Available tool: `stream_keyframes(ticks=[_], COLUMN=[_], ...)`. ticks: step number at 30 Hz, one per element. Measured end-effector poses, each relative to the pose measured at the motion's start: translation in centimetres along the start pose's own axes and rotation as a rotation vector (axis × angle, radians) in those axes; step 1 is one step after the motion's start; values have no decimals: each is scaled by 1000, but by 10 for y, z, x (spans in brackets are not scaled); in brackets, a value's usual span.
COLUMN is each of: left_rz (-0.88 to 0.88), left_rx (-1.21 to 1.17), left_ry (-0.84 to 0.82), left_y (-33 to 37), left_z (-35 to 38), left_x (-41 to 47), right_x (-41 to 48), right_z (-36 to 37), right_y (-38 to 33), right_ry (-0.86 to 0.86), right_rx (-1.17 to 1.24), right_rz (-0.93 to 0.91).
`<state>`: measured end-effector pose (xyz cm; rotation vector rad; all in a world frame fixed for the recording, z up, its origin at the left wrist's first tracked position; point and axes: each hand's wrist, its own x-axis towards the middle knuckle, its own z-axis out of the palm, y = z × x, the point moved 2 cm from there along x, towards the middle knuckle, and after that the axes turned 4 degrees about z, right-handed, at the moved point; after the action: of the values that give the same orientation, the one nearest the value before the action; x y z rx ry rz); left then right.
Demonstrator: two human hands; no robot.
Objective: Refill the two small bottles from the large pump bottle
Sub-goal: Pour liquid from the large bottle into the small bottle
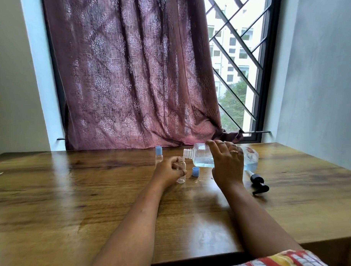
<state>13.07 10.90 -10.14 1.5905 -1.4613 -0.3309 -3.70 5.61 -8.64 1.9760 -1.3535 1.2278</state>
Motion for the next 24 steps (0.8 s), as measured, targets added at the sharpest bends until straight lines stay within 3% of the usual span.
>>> stream_keyframes(ticks=[24], left_rz=[-4], left_rx=[-16], left_ry=[13], left_y=[2], left_z=[0], left_x=[-1], right_x=[5], right_z=[-5], right_y=[-2], right_ry=[-33], right_rx=[2], right_rz=[-17])
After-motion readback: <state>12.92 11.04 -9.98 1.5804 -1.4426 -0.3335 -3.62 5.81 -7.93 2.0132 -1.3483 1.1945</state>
